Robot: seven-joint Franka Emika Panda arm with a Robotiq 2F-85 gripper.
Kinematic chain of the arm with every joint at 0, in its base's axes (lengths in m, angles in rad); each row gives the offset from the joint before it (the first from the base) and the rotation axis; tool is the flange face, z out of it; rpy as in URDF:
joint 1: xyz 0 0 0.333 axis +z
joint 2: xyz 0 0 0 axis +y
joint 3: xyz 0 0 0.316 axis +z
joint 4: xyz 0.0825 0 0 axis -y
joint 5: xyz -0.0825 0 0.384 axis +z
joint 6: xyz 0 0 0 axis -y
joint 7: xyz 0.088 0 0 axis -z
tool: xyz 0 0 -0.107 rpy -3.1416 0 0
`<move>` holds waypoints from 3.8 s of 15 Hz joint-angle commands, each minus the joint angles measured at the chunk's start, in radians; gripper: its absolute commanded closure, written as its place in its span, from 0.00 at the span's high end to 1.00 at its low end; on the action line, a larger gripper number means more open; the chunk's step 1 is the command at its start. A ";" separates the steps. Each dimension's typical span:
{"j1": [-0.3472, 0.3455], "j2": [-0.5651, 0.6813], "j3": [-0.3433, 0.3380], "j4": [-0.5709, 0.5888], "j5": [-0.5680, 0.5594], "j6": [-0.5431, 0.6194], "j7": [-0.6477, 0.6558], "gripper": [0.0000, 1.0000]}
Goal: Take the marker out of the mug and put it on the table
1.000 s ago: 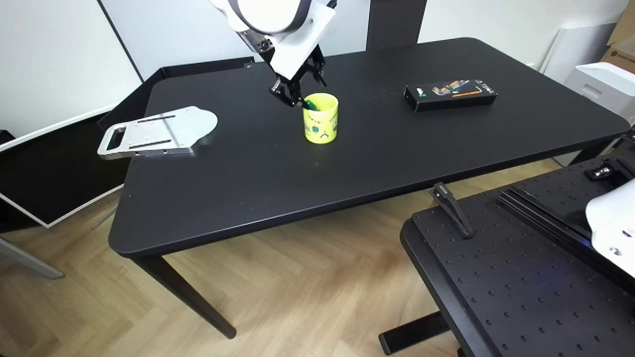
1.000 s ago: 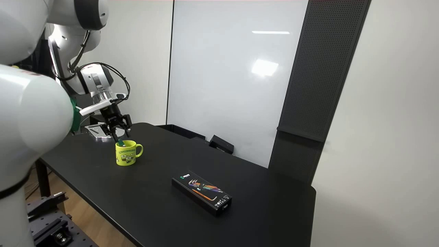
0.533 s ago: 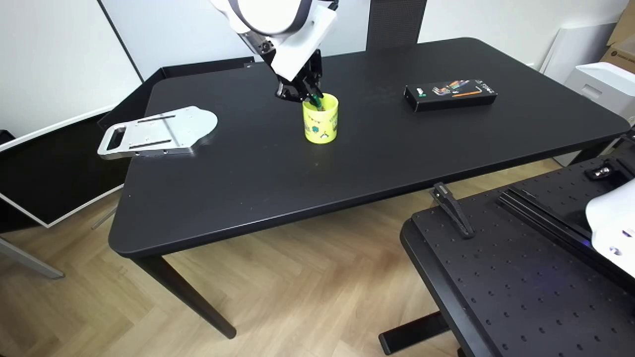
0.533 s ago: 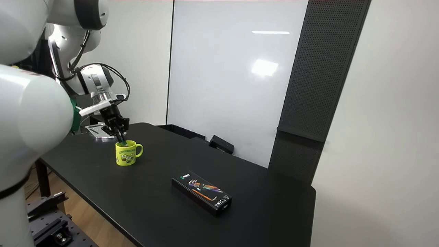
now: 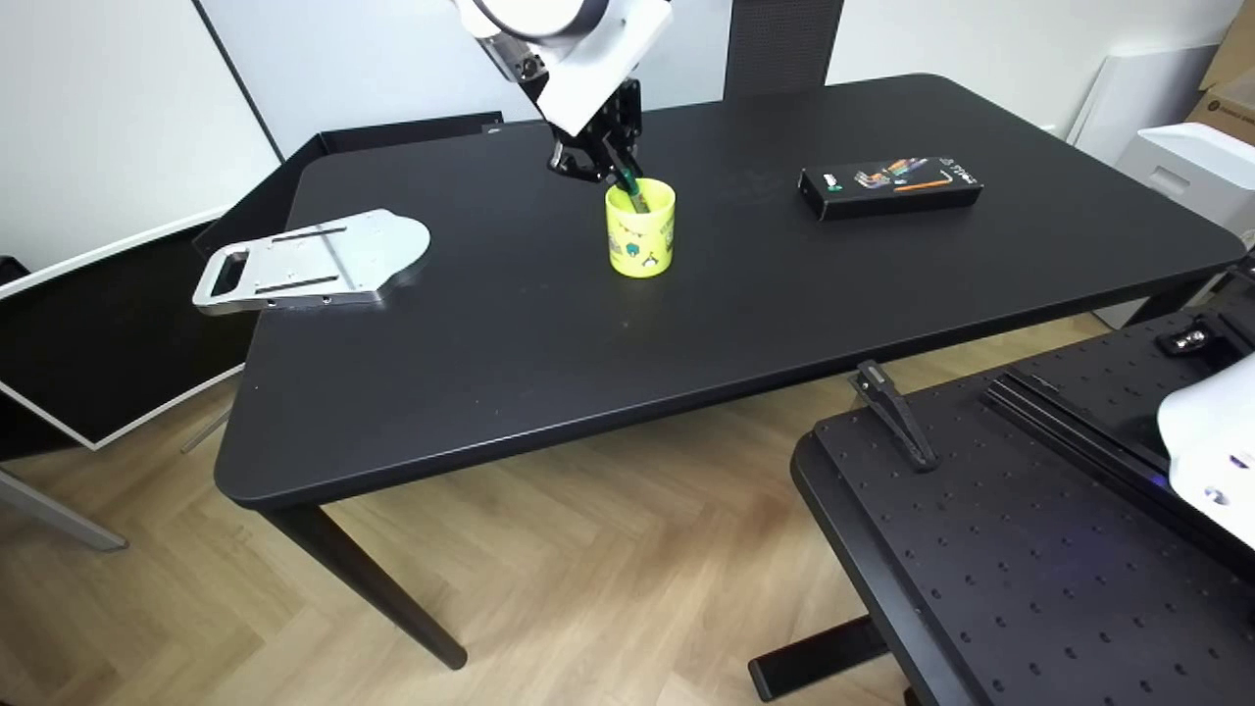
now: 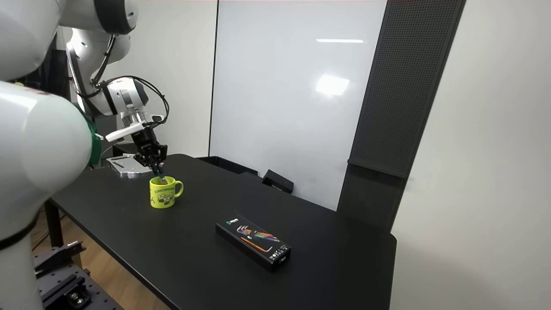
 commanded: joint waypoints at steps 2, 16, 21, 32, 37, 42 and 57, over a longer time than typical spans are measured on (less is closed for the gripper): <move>-0.028 -0.077 -0.020 0.024 0.003 -0.065 -0.007 0.05; -0.218 -0.244 0.060 -0.024 0.144 -0.318 -0.163 0.05; -0.305 -0.252 0.075 -0.106 0.234 -0.305 -0.165 0.05; -0.454 -0.202 0.057 -0.307 0.453 -0.188 -0.190 0.05; -0.498 -0.167 0.052 -0.360 0.533 -0.103 -0.255 0.05; -0.520 -0.145 0.044 -0.380 0.561 -0.067 -0.293 0.05; -0.414 -0.242 0.036 -0.409 0.295 0.267 -0.231 1.00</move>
